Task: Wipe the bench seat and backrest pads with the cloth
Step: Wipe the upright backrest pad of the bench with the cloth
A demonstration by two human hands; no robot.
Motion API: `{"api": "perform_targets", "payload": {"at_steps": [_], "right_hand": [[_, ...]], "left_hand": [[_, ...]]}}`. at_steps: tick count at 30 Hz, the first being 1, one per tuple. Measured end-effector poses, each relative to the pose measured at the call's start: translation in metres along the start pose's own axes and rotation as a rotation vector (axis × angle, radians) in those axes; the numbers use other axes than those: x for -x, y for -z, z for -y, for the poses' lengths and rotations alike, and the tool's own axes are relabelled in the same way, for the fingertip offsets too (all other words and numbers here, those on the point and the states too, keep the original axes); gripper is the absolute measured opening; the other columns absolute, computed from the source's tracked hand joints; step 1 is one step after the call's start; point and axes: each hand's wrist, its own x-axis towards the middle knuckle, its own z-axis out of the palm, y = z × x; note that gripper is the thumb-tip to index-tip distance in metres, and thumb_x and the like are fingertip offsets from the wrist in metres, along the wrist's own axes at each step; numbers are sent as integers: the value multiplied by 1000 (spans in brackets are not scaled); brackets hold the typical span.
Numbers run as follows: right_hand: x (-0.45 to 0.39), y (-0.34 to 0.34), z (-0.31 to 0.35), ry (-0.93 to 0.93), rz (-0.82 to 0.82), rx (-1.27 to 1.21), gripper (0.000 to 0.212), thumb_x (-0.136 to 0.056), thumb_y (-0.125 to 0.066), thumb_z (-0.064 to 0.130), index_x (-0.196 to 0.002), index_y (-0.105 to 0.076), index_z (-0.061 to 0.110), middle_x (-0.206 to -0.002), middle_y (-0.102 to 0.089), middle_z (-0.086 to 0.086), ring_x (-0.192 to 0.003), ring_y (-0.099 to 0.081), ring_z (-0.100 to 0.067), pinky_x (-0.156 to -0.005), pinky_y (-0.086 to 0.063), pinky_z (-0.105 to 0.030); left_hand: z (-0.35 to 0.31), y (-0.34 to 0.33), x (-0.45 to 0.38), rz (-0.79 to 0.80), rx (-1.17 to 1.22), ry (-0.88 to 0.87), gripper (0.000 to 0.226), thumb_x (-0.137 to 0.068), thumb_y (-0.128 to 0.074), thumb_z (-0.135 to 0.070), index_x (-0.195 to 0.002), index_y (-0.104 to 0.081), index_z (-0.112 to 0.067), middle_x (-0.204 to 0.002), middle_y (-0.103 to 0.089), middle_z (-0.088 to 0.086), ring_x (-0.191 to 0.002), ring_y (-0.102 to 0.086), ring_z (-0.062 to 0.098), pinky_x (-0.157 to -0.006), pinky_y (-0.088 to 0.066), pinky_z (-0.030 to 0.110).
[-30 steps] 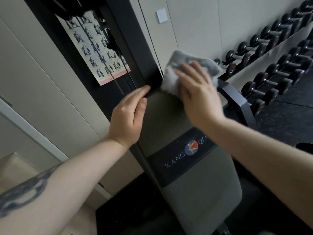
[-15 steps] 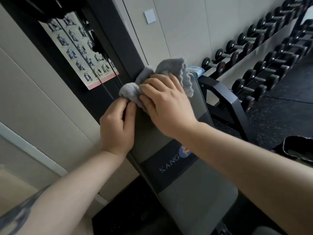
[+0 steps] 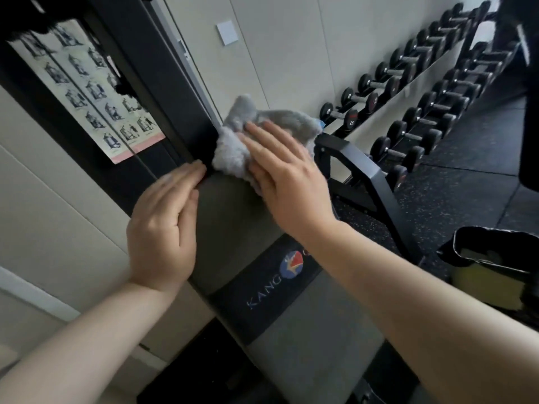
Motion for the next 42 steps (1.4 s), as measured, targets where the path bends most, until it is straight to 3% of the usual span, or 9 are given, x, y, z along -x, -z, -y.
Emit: {"api": "perform_targets", "payload": {"at_steps": [4, 7, 10, 15, 19, 23, 25, 28, 42], "right_hand": [[7, -3, -14, -727, -199, -391, 27, -99, -44, 30, -113, -65, 20, -105, -63, 10, -97, -57, -12, -87, -47, -32], [36, -13, -16, -885, -294, -438, 22, -97, -46, 29, -101, -67, 30, -100, -67, 9, -99, -58, -12, -92, -44, -34], [18, 3, -32, -1140, -207, -609, 35, -97, -46, 33, -65, -59, 32, -58, -53, 11, -59, -52, -14, -61, -47, -36], [-5, 20, -42, -879, -32, -729, 32, -99, -49, 24, -69, -58, 26, -62, -52, 4, -57, -48, -12, -54, -41, -28], [53, 25, -61, -1078, 75, -641, 29, -100, -48, 25, -92, -62, 1, -71, -50, -9, -61, -48, -19, -55, -41, -31], [32, 25, -52, -1018, 26, -597, 29, -94, -53, 30, -68, -69, 32, -62, -59, 8, -60, -57, -15, -58, -49, -36], [22, 15, -33, -868, -109, -627, 21, -91, -54, 34, -100, -73, 37, -91, -70, 15, -92, -65, -12, -86, -53, -41], [52, -8, 1, -616, -227, -327, 38, -97, -52, 18, -134, -56, 15, -141, -51, 3, -138, -39, -15, -116, -25, -27], [75, -34, 71, -608, 6, -173, 62, -100, -33, 31, -152, 1, 28, -160, 7, 10, -147, 14, -11, -121, 0, -42]], "left_hand": [[1, 0, -3, -5, -52, -70, 28, -99, -44, -2, -121, -62, 3, -124, -61, 9, -115, -57, 21, -105, -40, 26], [0, -2, -1, -18, -79, -79, 29, -99, -44, -1, -121, -62, 3, -121, -63, 11, -110, -59, 24, -103, -39, 22], [-2, -3, 1, -40, -69, -60, 28, -100, -44, -1, -119, -63, 3, -118, -62, 8, -108, -59, 22, -101, -41, 22], [-2, -3, 1, -51, -53, -47, 27, -100, -44, -1, -117, -63, 5, -117, -60, 6, -106, -59, 24, -99, -41, 23], [-2, -5, 2, -62, -55, -39, 27, -99, -44, 0, -117, -63, 4, -117, -61, 6, -105, -58, 24, -99, -40, 23], [-3, -4, 2, -64, -73, -41, 28, -100, -43, -1, -118, -63, 3, -118, -59, 4, -106, -57, 23, -98, -39, 21], [-4, -4, 2, -66, -88, -52, 28, -101, -42, -2, -119, -63, 3, -118, -60, 4, -106, -57, 23, -97, -39, 22], [-2, -4, 2, -65, -102, -68, 28, -100, -43, -1, -119, -63, 3, -118, -64, 11, -106, -58, 25, -97, -42, 28], [3, 4, -4, 78, -405, -167, 40, -101, -35, -17, -137, -52, -16, -147, -44, 7, -136, -39, 30, -107, -33, 42]]}}
